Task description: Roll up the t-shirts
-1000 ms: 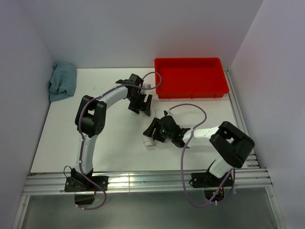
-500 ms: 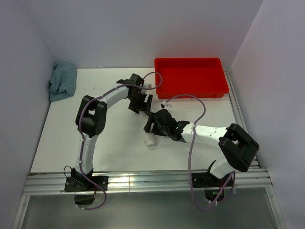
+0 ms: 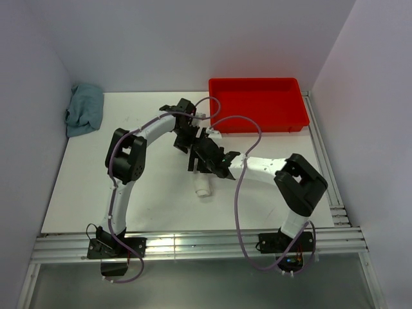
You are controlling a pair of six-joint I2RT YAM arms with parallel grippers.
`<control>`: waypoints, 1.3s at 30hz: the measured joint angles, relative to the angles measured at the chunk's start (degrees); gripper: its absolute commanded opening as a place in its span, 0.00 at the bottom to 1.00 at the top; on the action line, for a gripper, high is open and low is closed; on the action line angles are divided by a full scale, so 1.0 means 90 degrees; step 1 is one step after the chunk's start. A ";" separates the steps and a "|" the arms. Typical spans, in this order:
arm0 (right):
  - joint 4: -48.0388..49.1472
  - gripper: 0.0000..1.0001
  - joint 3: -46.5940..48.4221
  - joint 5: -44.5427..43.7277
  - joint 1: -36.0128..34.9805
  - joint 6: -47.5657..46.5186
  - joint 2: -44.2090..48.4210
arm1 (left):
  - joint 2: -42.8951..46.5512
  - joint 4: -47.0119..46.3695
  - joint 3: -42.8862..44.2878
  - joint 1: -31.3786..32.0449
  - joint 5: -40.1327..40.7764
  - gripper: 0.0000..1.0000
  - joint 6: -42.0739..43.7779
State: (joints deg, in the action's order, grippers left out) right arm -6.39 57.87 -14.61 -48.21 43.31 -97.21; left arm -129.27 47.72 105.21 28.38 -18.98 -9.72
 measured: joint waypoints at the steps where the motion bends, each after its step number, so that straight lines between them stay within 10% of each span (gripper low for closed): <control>1: -0.0036 0.91 0.0073 -0.0012 0.0015 -0.0046 -0.0107 | -0.0002 0.0015 0.0012 0.0000 0.0005 0.87 0.0002; 19: -0.0763 0.82 0.1049 -0.0508 -0.0029 -0.0481 -0.1246 | -0.0546 0.0872 0.0954 0.0012 -0.0022 0.91 0.0185; 29: -0.0967 0.14 0.1362 -0.0925 -0.0231 -0.0459 -0.1549 | -0.0651 0.1173 0.1236 -0.0012 -0.0053 0.99 0.0321; 39: -0.0614 0.00 0.1081 -0.0950 -0.0243 -0.0384 -0.1445 | -0.1025 0.1571 0.2290 -0.0104 -0.0119 0.99 0.0321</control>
State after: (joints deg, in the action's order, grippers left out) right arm -11.92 67.59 -23.16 -50.39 39.86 -110.21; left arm -138.50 61.87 125.82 27.44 -20.05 -6.83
